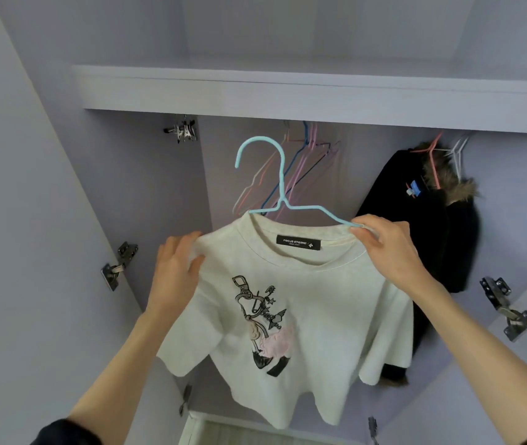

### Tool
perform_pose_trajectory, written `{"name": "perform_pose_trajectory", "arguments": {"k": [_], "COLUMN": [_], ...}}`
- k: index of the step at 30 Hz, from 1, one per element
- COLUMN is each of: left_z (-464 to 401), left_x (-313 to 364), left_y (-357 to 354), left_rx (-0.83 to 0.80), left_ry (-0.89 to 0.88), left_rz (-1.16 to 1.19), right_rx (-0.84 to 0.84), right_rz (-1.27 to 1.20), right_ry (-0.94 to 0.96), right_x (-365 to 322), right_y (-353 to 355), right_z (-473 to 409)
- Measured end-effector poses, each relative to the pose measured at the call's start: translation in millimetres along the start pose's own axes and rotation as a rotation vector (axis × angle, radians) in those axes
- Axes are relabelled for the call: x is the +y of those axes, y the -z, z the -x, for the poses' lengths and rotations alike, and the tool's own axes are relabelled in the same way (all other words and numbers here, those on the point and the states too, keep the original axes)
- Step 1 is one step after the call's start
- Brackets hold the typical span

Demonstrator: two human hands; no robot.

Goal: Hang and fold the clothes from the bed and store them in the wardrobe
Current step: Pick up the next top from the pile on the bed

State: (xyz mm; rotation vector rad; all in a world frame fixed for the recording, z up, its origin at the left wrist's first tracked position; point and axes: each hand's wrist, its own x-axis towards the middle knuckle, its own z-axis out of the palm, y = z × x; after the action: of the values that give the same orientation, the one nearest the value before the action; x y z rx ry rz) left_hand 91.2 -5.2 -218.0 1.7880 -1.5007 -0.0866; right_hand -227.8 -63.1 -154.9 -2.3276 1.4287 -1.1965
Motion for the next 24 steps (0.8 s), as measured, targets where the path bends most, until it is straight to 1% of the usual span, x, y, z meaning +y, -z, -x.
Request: {"name": "perform_pose_trajectory", "arguments": {"k": [2,3,5,7,9,14,17,19,21,23,24], "left_z": [-3.4,-5.5,-7.3,-6.1,-6.0,-13.1,-18.6,-20.2,-19.3,-14.6,-11.0], "left_x": [-6.3,-9.1,-10.2,-8.4,-7.1,-9.6,-3.6,2.6,11.1,21.5,29.3], "left_y": [2.2,4.5,6.3,6.3,6.7,15.9,20.0,19.9,17.7,16.4,15.0], "left_rx": [0.073,0.088,0.082,0.074,0.051,-0.089,-0.033,0.044,0.067,0.086,0.09], "left_ry": [0.04,0.031,-0.017,-0.036,-0.058,-0.114,-0.085,-0.091,-0.115,-0.129,-0.169], "left_rz": [0.045,0.044,0.026,0.023,0.011,-0.017,-0.062,-0.095,-0.1,-0.041,0.001], "right_rx": [0.017,0.037,0.063,0.039,0.007,-0.07,-0.121,-0.125,-0.079,-0.042,-0.035], "right_rz": [-0.001,0.009,0.025,0.045,0.083,0.164,0.223,0.185,0.066,-0.012,-0.024], "right_ry": [-0.033,-0.051,-0.073,-0.073,-0.045,0.069,0.128,0.115,0.058,-0.005,-0.027], "right_x": [4.0,7.0,13.1,18.1,23.4,35.5,36.3,36.4,36.2,34.3,33.6], "right_y": [2.5,4.0,7.9,11.0,15.4,24.1,23.0,24.1,24.6,22.7,21.2], "right_z": [-0.3,0.7,2.8,3.5,3.3,10.5,14.3,13.8,13.1,13.6,14.7]}}
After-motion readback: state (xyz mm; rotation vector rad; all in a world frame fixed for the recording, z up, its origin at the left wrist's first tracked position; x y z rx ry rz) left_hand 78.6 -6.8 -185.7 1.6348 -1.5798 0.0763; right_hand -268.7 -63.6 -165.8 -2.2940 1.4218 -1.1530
